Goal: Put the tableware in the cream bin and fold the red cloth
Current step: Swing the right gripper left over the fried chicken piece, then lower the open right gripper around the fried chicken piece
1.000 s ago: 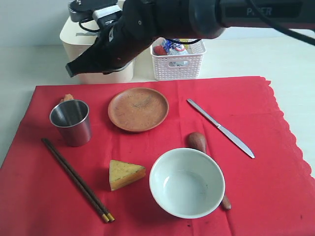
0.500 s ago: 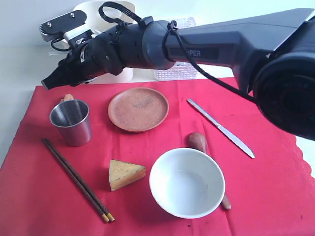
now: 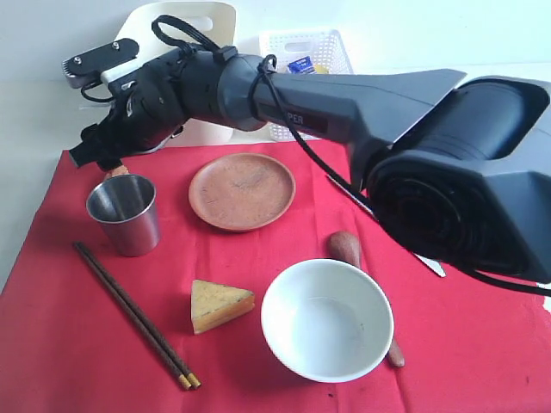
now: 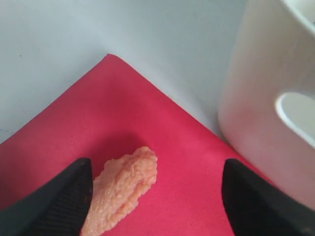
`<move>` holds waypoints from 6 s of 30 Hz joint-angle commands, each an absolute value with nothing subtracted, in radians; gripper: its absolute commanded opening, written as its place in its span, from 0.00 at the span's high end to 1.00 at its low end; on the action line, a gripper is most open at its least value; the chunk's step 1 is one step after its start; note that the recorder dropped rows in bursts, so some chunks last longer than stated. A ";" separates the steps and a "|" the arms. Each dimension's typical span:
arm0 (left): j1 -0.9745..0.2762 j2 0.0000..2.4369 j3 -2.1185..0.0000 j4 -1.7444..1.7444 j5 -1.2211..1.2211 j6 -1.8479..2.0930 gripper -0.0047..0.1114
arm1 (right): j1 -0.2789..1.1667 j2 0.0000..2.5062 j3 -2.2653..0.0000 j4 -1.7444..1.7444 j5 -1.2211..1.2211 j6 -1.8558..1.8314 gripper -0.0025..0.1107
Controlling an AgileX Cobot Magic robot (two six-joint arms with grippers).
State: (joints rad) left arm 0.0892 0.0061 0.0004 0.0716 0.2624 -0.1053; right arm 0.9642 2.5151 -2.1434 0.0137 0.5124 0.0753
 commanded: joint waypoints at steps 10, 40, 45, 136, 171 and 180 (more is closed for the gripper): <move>0.093 0.000 0.000 0.069 0.258 -0.105 0.95 | 0.967 2.598 -2.291 0.119 0.619 0.056 0.36; 0.093 0.000 0.000 0.069 0.258 -0.105 0.95 | 0.982 2.627 -2.310 0.184 0.683 -0.153 0.36; 0.093 0.000 0.000 0.069 0.258 -0.105 0.95 | 0.982 2.627 -2.310 0.187 0.697 -0.191 0.36; 0.093 0.000 0.000 0.069 0.258 -0.105 0.95 | 0.990 2.645 -2.310 0.184 0.673 -0.680 0.19; 0.093 0.000 0.000 0.069 0.258 -0.105 0.95 | 0.990 2.645 -2.310 0.201 0.665 -0.714 0.19; 0.093 0.000 0.000 0.069 0.258 -0.105 0.95 | 0.990 2.645 -2.310 0.206 0.671 -0.712 0.21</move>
State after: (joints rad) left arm 0.0892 -0.0029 0.0004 0.0716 0.2624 -0.1053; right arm 0.9938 2.6521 -2.3116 0.1991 0.6680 -0.7099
